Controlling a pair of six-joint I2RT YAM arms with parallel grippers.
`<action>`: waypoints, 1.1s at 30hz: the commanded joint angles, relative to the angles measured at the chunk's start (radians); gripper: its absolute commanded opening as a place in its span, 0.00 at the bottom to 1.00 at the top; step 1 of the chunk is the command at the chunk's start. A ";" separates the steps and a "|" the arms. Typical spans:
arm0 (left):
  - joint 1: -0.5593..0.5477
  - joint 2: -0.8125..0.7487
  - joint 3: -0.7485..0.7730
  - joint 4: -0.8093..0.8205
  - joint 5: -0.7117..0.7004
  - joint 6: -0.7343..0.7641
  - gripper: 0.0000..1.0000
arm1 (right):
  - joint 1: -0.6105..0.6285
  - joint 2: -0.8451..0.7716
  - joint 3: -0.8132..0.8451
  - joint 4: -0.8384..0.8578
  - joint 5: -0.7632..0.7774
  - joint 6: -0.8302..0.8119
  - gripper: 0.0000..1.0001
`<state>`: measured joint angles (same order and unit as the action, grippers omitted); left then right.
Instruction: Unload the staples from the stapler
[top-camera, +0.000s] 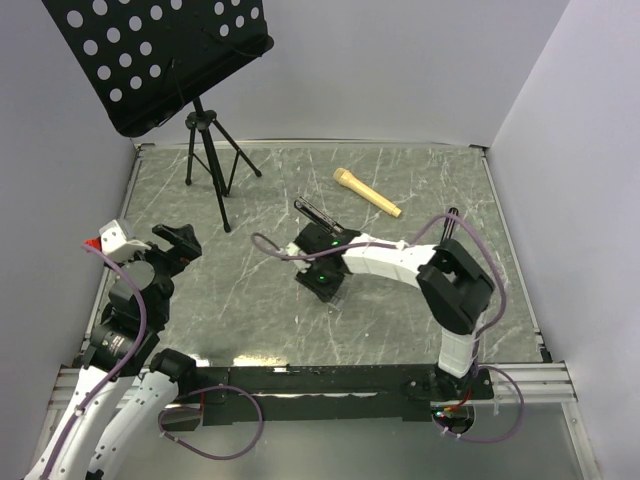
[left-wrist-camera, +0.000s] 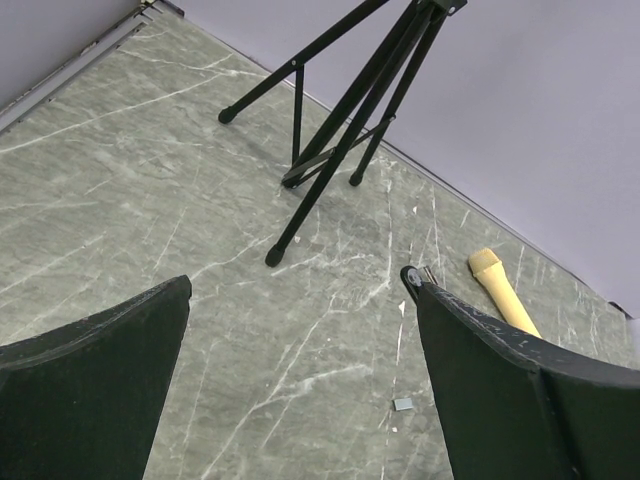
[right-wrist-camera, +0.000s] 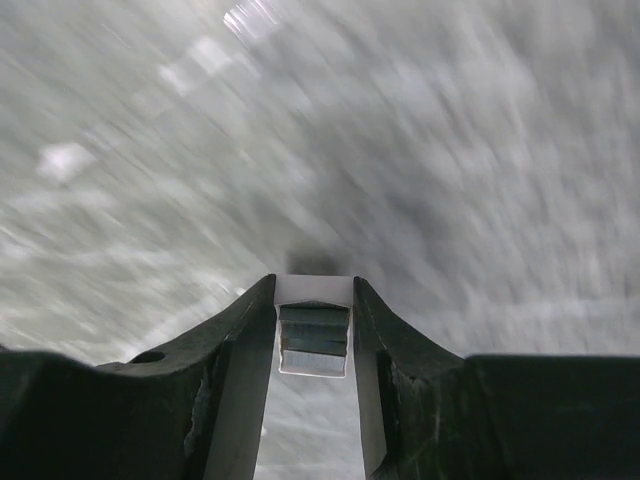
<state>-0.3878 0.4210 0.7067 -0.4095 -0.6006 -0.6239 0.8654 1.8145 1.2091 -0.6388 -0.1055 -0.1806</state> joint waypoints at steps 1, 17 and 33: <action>-0.003 -0.014 -0.004 0.009 -0.025 0.001 0.99 | 0.078 0.068 0.137 -0.033 0.009 0.003 0.41; -0.003 -0.013 -0.007 0.021 -0.025 0.006 0.99 | 0.127 0.123 0.257 -0.004 0.160 0.052 0.54; -0.003 -0.010 -0.010 0.028 -0.022 0.012 1.00 | 0.072 0.206 0.342 0.087 0.311 0.246 0.61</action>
<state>-0.3878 0.4198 0.7033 -0.4084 -0.6086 -0.6220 0.9352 1.9862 1.5043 -0.5823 0.1535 -0.0029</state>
